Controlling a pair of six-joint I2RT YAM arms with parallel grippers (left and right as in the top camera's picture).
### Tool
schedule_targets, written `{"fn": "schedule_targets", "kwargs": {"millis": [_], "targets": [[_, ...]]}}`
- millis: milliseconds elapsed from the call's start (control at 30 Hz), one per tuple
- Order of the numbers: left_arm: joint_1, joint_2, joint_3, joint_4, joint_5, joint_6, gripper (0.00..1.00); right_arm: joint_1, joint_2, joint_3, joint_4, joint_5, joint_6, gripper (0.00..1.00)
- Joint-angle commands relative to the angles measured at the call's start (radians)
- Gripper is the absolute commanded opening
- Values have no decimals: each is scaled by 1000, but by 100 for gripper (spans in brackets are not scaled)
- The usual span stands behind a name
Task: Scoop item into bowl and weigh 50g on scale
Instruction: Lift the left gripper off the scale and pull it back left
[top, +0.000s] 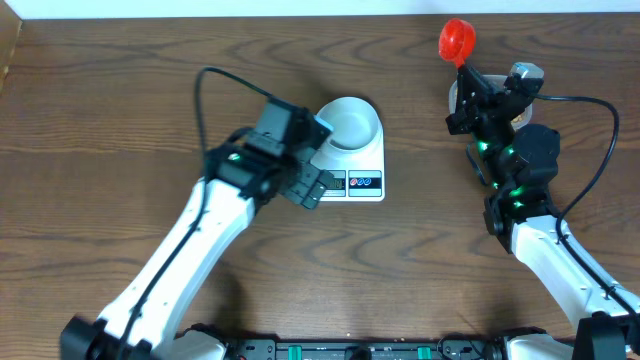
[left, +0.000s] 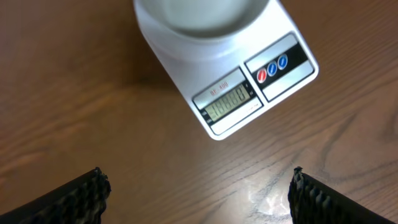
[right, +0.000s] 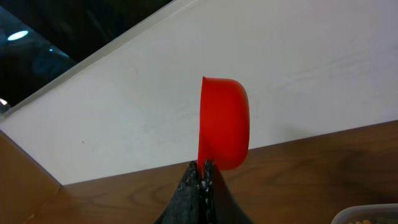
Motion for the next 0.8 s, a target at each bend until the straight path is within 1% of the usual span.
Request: {"fn": "schedule_targets", "kwargs": {"millis": [0, 133, 233, 367, 467, 533, 667, 767], "targets": [[42, -52, 21, -5, 51, 86, 94, -6, 3, 19, 3, 5, -19, 1], [65, -83, 21, -16, 51, 98, 94, -6, 3, 22, 3, 12, -19, 1], [80, -92, 21, -33, 75, 131, 94, -6, 3, 30, 3, 12, -19, 1], [118, -106, 21, -48, 81, 135, 95, -6, 3, 50, 0, 12, -36, 1], [157, -116, 21, -56, 171, 190, 95, -6, 3, 55, -1, 12, -42, 1], [193, -123, 21, -57, 227, 206, 95, -6, 3, 56, -1, 12, -42, 1], [238, -131, 21, -78, 245, 206, 95, -6, 3, 56, -1, 12, -42, 1], [244, -131, 21, -86, 249, 206, 95, -6, 3, 56, -1, 12, -42, 1]]}}
